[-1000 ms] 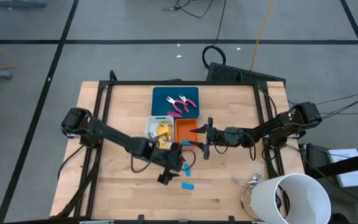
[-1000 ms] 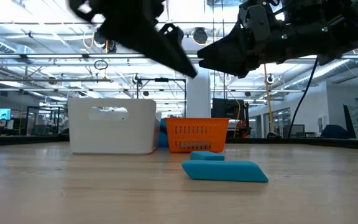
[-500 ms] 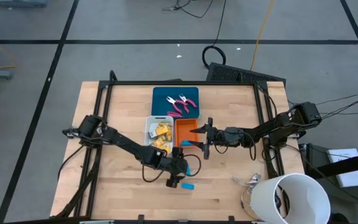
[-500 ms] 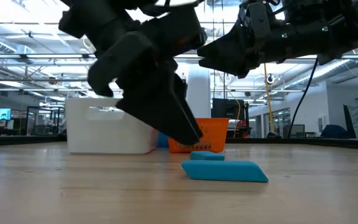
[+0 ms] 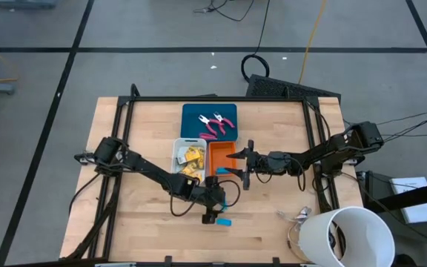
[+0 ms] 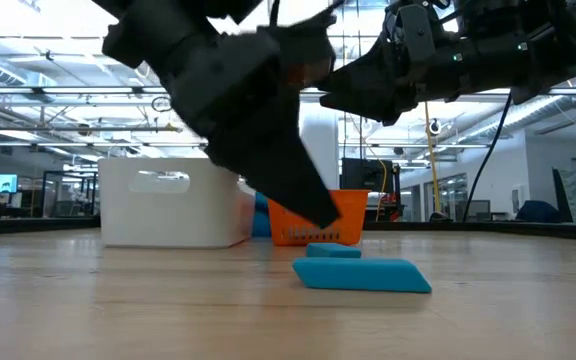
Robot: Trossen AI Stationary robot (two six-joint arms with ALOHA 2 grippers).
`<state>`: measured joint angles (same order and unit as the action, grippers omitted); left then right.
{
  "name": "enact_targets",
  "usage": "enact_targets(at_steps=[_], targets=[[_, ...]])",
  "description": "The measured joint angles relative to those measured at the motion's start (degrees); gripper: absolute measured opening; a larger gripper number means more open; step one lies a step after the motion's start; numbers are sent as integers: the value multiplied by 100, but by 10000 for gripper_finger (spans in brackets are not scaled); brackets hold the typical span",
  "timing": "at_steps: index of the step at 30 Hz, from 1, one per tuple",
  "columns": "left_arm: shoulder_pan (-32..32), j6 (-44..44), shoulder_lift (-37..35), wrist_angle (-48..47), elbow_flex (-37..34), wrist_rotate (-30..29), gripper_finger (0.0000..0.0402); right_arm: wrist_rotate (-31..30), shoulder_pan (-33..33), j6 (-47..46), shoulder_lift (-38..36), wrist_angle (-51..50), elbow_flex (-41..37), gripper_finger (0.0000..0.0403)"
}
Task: Pick & Place School Supplies
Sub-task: Put the blue eraser into the orange bin
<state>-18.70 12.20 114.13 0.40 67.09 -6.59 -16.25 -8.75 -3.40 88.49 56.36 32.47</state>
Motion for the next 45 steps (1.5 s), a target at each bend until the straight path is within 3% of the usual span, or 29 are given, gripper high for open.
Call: enact_targets(at_steps=[11, 32, 35, 45], targets=[[-100, -560, 138, -29, 2, -520, 326, 2, 0, 0, 0, -2, 0, 222], [-79, -122, 446, 162, 9, -505, 325, 0, 0, -37, 0, -4, -7, 222], [-76, -120, 446, 150, 9, -391, 309, 0, 0, -39, 0, -6, -7, 222], [-80, -160, 455, 188, 13, -383, 204, 2, 0, -39, 0, -7, -7, 222]])
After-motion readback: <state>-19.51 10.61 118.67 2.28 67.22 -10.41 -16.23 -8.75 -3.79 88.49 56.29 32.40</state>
